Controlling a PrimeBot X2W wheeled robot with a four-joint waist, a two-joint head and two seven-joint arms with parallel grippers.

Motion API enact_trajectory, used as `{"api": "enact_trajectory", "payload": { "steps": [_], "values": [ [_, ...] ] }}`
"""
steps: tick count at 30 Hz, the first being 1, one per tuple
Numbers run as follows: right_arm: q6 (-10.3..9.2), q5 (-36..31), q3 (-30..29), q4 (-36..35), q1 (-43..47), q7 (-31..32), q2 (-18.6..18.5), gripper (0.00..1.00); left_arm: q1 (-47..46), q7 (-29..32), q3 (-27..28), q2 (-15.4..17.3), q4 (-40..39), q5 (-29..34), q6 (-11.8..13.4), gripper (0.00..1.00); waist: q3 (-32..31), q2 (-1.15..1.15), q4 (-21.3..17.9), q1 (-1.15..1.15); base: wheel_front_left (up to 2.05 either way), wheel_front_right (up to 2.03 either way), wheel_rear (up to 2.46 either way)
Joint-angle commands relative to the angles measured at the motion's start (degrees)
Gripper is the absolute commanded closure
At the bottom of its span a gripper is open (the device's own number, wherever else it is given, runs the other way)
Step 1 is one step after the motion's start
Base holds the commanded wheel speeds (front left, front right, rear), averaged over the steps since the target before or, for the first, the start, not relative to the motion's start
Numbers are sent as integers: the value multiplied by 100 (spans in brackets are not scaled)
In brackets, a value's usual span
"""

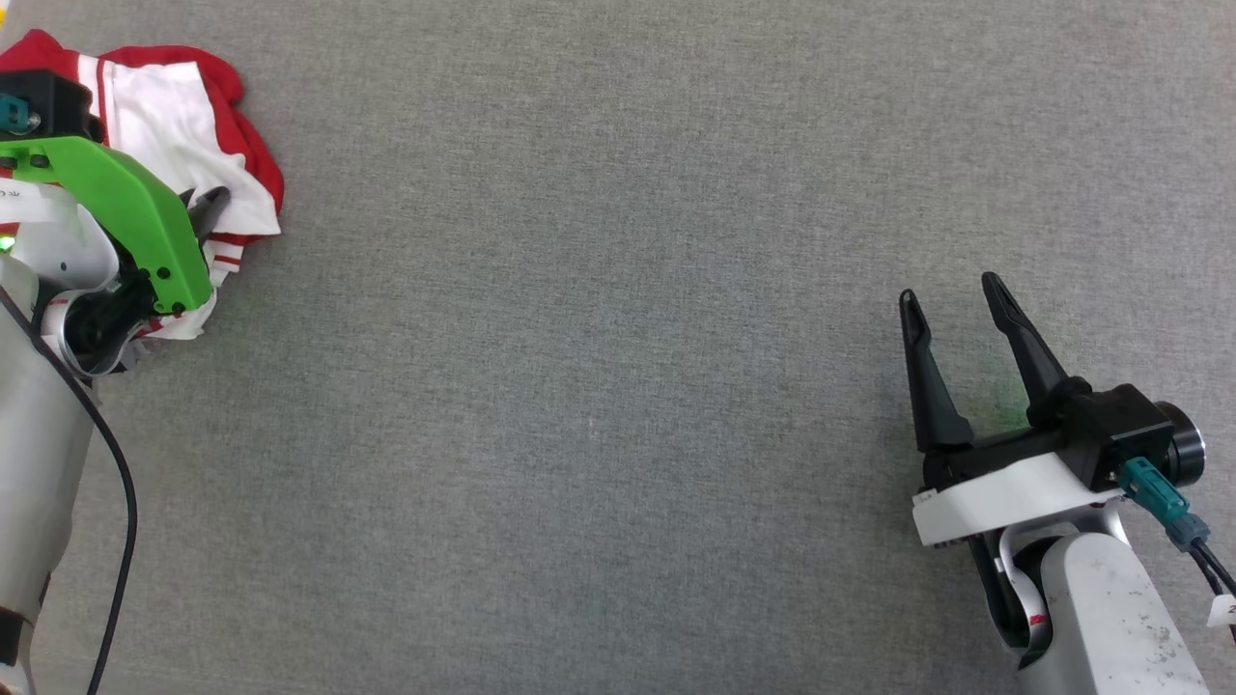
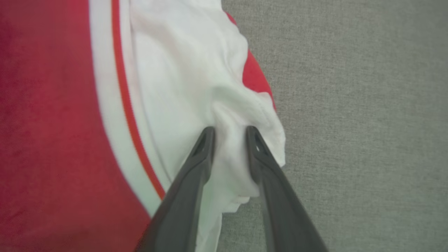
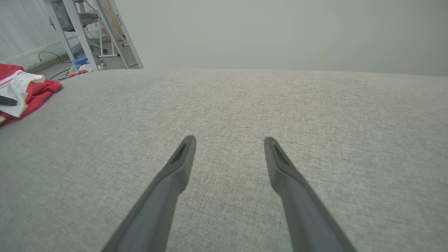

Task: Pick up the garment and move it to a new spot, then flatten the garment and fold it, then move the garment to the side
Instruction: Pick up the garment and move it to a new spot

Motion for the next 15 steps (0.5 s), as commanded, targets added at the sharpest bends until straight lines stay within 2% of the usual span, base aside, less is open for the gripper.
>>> {"api": "enact_trajectory", "payload": {
  "steps": [1,9,15],
  "values": [
    [-5,18,-13,28,-82,-28,12,0,-84,-105,-41,22,20,-95,-18,100,-51,0,32,-1,0,0,0],
    [-5,71,-8,128,78,-28,20,0,-131,-1074,-245,145,-255,-46,-18,100,-676,0,135,-1,0,0,0],
    [-5,197,-177,182,390,-28,25,0,-21,-1464,-547,210,-864,-9,-18,100,-1443,0,193,-1,0,0,0]
  ]
}}
